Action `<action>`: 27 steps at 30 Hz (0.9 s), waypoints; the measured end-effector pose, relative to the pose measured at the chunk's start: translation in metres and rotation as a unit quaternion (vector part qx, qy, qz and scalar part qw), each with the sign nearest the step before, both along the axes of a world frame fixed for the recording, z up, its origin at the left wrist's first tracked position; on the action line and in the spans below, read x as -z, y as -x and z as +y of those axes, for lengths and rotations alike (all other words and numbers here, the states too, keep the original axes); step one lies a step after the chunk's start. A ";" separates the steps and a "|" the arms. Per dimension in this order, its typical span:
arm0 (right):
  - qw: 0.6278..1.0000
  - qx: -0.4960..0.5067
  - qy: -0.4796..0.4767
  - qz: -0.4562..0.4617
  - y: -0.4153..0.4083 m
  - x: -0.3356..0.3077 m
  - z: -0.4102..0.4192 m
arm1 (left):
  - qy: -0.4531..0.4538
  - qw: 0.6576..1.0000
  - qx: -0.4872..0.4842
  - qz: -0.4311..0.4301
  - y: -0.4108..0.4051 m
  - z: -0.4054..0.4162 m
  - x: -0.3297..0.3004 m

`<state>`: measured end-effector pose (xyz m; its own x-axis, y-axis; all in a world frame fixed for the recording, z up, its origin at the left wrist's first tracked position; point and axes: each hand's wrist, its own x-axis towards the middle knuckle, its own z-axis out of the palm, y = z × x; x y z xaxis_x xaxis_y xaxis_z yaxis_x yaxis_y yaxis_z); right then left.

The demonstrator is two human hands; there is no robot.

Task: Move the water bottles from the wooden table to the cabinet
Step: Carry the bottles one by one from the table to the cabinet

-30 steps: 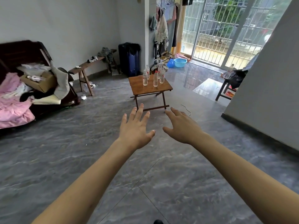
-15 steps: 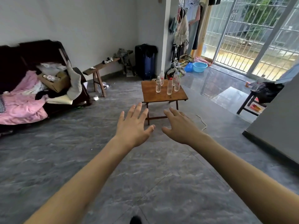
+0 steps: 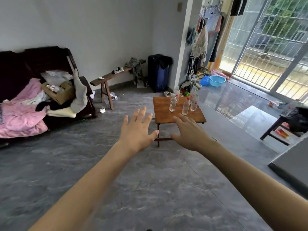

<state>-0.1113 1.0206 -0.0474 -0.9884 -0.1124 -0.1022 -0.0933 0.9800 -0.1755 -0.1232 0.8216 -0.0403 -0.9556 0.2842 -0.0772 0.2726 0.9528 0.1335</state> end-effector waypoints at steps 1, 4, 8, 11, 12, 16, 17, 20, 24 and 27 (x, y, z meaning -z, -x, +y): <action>1.000 0.003 -0.001 0.000 0.015 0.000 0.001 | 0.000 1.000 0.002 0.002 0.017 0.003 0.000; 1.000 0.015 0.001 0.003 0.055 0.002 0.008 | 0.001 1.000 0.012 0.002 0.064 0.014 0.000; 0.999 0.034 0.007 -0.002 0.096 0.004 0.026 | 0.006 0.999 0.034 0.002 0.113 0.035 0.003; 0.999 0.048 0.013 0.001 0.128 0.007 0.043 | 0.010 0.999 0.049 0.002 0.150 0.054 0.007; 0.999 0.052 0.015 0.001 0.139 0.010 0.050 | 0.009 0.999 0.051 -0.001 0.163 0.061 0.010; 0.998 0.059 0.021 -0.008 0.188 0.023 0.084 | 0.020 0.997 0.065 -0.018 0.216 0.094 0.022; 0.998 0.063 0.022 -0.009 0.202 0.025 0.094 | 0.024 0.997 0.069 -0.020 0.231 0.103 0.024; 0.997 0.069 0.033 -0.011 0.249 0.032 0.121 | 0.026 0.997 0.070 -0.020 0.280 0.131 0.029; 0.997 0.062 0.043 -0.031 0.315 0.042 0.155 | 0.031 0.997 0.059 -0.037 0.345 0.172 0.033; 0.997 0.061 0.048 -0.031 0.365 0.047 0.183 | 0.029 0.997 0.053 -0.040 0.391 0.197 0.036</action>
